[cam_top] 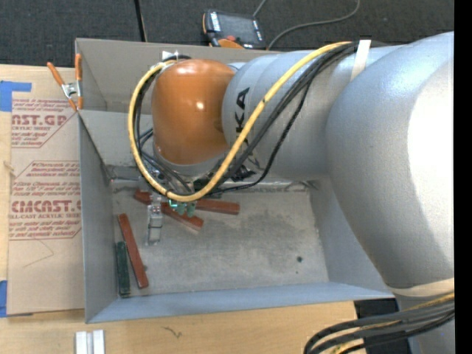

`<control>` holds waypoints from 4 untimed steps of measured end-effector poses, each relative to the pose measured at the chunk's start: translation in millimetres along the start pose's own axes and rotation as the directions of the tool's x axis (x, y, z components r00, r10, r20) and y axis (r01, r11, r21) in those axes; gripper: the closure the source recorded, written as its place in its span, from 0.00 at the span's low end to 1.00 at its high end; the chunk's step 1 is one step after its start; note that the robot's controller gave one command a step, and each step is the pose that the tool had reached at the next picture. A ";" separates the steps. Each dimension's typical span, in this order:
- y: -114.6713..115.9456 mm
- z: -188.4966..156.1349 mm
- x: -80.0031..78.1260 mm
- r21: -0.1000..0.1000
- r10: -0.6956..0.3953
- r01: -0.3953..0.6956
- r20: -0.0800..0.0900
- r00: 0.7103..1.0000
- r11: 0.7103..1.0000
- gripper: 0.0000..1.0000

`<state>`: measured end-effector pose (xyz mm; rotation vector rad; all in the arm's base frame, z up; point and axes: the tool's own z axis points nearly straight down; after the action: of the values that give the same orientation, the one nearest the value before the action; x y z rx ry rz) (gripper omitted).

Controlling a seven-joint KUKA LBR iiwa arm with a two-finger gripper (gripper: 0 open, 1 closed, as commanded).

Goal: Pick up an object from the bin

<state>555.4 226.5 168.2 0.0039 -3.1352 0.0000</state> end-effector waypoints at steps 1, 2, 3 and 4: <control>-117.5 69.2 -28.6 0.004 -0.142 0.142 0.004 0.990 0.990 0.00; -157.6 97.8 -24.1 0.003 -0.405 0.405 0.010 0.914 0.914 0.00; -205.4 97.2 -33.7 0.001 -0.156 0.156 0.011 0.988 0.988 0.00; -204.2 96.2 -34.2 -0.001 -0.157 0.157 0.012 0.988 0.988 1.00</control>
Offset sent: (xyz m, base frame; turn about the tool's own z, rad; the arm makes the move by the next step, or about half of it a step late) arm 0.0284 -0.1124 -0.0662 -0.1479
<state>589.4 22.3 71.8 0.2511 -3.1366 -0.0033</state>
